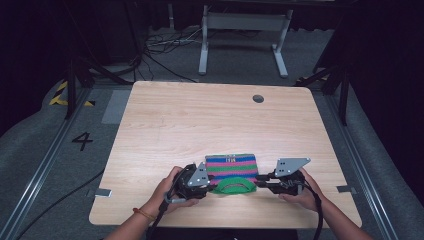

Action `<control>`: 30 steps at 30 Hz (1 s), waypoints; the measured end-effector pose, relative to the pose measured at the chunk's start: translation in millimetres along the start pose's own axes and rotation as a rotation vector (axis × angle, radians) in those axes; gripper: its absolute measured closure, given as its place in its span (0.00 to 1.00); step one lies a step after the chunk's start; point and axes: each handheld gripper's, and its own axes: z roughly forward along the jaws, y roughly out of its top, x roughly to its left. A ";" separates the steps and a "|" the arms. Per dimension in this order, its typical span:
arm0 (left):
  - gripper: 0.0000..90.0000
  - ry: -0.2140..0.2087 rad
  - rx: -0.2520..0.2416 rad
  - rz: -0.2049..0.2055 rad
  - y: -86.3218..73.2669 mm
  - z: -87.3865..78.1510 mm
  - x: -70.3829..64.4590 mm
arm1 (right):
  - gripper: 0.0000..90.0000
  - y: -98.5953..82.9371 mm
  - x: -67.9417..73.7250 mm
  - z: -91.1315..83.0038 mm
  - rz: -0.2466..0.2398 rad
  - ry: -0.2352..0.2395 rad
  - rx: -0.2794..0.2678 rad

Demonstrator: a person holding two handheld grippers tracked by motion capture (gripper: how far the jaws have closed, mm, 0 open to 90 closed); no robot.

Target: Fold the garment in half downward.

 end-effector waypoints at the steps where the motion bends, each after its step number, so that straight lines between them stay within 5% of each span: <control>1: 0.81 -0.009 0.005 0.005 0.9 3.9 -1.8 | 0.87 0.5 1.1 2.3 -0.005 0.000 0.004; 7: 0.87 -0.036 0.081 0.006 -4.8 27.6 -6.6 | 0.89 -5.0 4.9 20.7 -0.004 0.020 0.034; 13: 0.90 -0.007 0.059 -0.007 -11.8 30.7 -1.6 | 0.91 -12.9 7.1 31.4 -0.007 0.007 0.049; 18: 0.91 -0.025 0.030 -0.043 -15.3 32.8 12.6 | 0.91 -12.3 8.9 34.8 -0.018 -0.028 0.044; 30: 0.91 -0.047 0.040 -0.087 -13.7 36.7 41.5 | 0.92 -5.3 -9.7 43.7 0.013 -0.054 0.043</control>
